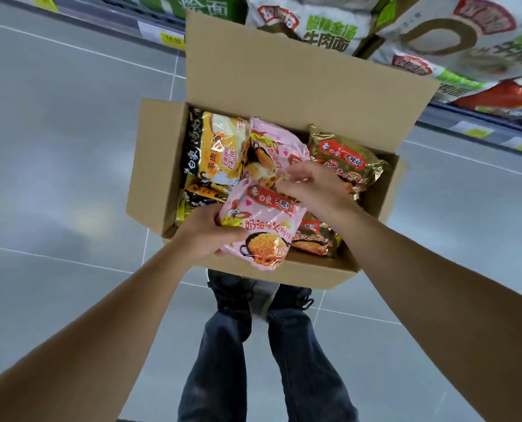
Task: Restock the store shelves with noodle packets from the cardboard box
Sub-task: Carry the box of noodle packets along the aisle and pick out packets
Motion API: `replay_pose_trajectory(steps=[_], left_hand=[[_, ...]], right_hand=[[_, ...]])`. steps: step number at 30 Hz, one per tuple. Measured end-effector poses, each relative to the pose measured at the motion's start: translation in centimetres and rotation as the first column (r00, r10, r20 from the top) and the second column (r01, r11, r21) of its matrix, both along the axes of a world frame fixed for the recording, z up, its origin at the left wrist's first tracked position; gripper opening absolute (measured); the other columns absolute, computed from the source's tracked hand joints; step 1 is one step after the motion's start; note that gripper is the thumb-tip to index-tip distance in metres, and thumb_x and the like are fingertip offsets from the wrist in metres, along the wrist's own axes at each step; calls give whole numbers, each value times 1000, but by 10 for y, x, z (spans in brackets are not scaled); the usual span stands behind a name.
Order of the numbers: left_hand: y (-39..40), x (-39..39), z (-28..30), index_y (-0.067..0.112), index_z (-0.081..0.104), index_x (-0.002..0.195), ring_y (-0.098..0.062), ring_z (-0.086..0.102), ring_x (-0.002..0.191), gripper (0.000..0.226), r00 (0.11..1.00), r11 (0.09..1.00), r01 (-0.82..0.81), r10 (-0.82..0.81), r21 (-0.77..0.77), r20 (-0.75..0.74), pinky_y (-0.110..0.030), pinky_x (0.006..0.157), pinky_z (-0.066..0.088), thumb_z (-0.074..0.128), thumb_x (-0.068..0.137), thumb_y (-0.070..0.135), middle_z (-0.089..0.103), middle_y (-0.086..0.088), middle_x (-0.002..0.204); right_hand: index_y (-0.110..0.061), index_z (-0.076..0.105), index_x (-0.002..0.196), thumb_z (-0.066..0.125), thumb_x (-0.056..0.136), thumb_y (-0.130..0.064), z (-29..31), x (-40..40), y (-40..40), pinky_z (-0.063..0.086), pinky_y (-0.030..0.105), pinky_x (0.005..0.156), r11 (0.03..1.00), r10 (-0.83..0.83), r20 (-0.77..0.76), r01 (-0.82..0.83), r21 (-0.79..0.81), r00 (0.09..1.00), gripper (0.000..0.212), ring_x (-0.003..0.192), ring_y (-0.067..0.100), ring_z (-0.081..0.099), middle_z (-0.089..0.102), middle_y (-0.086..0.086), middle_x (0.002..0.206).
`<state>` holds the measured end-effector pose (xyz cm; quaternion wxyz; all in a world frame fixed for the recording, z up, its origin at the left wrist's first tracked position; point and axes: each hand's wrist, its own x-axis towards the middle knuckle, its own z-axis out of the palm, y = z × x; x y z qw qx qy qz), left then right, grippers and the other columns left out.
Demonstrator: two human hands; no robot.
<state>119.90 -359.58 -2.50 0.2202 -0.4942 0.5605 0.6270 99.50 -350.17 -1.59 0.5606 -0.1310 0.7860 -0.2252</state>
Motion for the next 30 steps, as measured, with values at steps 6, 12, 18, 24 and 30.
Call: replay_pose_trajectory(steps=[6,12,18,24,30], left_hand=[[-12,17,-30,20,68,84,-22,66,69,15,923,916,-354,374,-188,89,-39,59,58,80,76,18,72,-4,81],[-10,13,-51,22,68,86,-25,67,60,23,937,912,-308,340,-271,79,-40,56,58,81,69,30,72,1,74],[-4,2,-20,21,68,77,-24,67,63,25,923,894,-318,368,-316,113,-48,61,60,80,66,39,70,4,69],[-11,-20,83,15,67,91,-19,62,68,27,969,896,-209,244,-391,43,-24,51,43,78,75,35,67,2,76],[-15,-33,214,16,67,91,-6,59,65,19,989,887,-146,142,-438,-42,-13,47,42,77,79,26,66,7,77]], right_hand=[[-17,50,125,74,80,-41,-54,-7,-5,40,26,79,996,-16,-411,52,77,912,57,108,14,50,49,-2,119],[-17,61,100,73,81,-33,-92,-5,-18,40,27,69,980,174,-497,-97,177,850,28,87,15,52,54,2,105],[-19,59,76,67,75,-36,-42,-4,-6,30,25,56,999,-8,-569,35,36,822,18,79,20,56,62,1,83],[-15,68,93,66,81,-31,77,-20,20,33,24,60,998,-26,-617,51,22,787,20,79,23,61,65,0,79],[-18,67,106,68,83,-34,215,-29,45,38,25,66,996,-86,-675,85,-34,733,28,89,27,65,72,4,95]])
